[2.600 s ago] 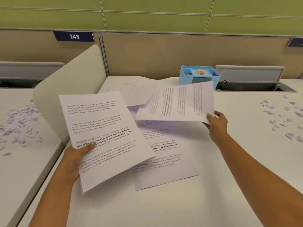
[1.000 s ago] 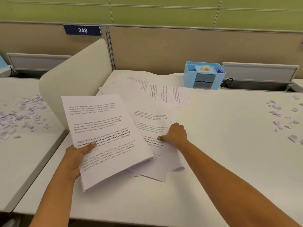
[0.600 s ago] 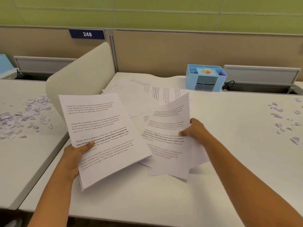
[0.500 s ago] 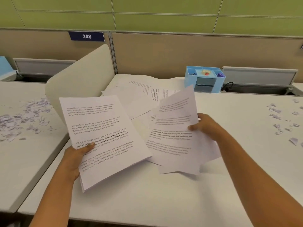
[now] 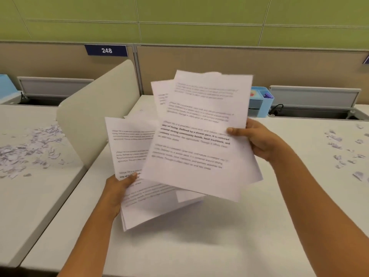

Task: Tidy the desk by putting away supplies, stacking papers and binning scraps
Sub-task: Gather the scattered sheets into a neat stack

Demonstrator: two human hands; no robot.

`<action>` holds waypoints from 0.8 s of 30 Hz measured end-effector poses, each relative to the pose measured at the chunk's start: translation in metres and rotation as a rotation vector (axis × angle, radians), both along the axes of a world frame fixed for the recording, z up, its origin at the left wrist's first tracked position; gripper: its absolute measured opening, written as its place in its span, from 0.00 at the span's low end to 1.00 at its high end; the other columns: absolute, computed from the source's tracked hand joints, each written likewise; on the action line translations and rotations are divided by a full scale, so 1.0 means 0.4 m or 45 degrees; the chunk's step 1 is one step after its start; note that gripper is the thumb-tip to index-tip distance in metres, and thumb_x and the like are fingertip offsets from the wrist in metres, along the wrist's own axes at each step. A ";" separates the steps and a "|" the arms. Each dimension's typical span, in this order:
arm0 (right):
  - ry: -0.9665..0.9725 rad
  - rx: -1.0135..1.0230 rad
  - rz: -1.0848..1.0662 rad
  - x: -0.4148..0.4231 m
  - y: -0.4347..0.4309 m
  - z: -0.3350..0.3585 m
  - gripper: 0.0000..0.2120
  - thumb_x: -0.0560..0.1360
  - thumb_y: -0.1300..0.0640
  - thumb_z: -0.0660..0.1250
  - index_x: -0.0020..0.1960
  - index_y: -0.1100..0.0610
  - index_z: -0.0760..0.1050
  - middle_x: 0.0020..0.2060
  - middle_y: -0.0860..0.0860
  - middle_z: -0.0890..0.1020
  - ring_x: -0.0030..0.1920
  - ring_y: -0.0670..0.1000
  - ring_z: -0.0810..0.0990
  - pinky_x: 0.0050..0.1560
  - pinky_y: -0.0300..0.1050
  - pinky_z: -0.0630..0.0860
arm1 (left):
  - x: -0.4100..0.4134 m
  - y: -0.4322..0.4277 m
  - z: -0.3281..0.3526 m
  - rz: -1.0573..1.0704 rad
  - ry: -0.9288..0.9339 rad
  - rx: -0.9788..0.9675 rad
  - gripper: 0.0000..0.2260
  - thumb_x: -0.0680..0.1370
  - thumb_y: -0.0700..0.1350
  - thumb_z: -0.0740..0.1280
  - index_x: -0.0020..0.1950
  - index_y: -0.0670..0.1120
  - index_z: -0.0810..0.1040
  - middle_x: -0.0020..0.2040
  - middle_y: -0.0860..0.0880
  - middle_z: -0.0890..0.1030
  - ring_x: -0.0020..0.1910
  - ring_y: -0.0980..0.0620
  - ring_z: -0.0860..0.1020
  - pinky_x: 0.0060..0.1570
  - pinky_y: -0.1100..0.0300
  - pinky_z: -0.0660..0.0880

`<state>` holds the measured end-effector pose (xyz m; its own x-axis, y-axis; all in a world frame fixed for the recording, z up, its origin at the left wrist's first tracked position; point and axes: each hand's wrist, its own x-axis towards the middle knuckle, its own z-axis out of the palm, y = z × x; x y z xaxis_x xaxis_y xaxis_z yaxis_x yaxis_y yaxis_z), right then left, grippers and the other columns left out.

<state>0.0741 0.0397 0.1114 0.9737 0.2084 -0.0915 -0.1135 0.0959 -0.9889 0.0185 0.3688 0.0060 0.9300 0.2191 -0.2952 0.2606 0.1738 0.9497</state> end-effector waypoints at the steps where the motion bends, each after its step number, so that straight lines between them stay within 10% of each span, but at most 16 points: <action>1: 0.030 0.008 -0.001 0.008 0.016 -0.021 0.28 0.60 0.64 0.72 0.60 0.62 0.73 0.48 0.54 0.84 0.43 0.53 0.84 0.39 0.45 0.81 | -0.002 -0.008 0.004 -0.038 -0.032 0.003 0.11 0.73 0.39 0.69 0.55 0.43 0.78 0.47 0.42 0.83 0.41 0.44 0.82 0.38 0.55 0.80; 15: 0.321 -0.080 0.015 0.015 0.124 -0.242 0.17 0.72 0.62 0.70 0.61 0.58 0.74 0.56 0.55 0.81 0.55 0.56 0.81 0.56 0.52 0.78 | 0.009 -0.053 0.043 -0.124 -0.033 0.076 0.18 0.81 0.56 0.51 0.57 0.45 0.74 0.38 0.50 0.79 0.33 0.53 0.76 0.19 0.71 0.68; 19: 0.453 0.055 0.150 0.001 0.149 -0.242 0.15 0.73 0.61 0.68 0.60 0.57 0.76 0.54 0.54 0.82 0.48 0.51 0.84 0.48 0.46 0.81 | 0.016 -0.055 0.042 -0.265 -0.103 -0.087 0.16 0.75 0.54 0.64 0.57 0.47 0.77 0.46 0.47 0.85 0.42 0.49 0.84 0.35 0.61 0.80; 24: 0.360 0.116 0.150 0.006 0.155 -0.216 0.17 0.72 0.63 0.69 0.60 0.60 0.76 0.54 0.56 0.82 0.50 0.55 0.83 0.49 0.49 0.81 | 0.024 -0.050 0.037 -0.465 -0.186 -0.127 0.40 0.50 0.57 0.82 0.58 0.44 0.77 0.52 0.44 0.83 0.50 0.44 0.82 0.41 0.54 0.81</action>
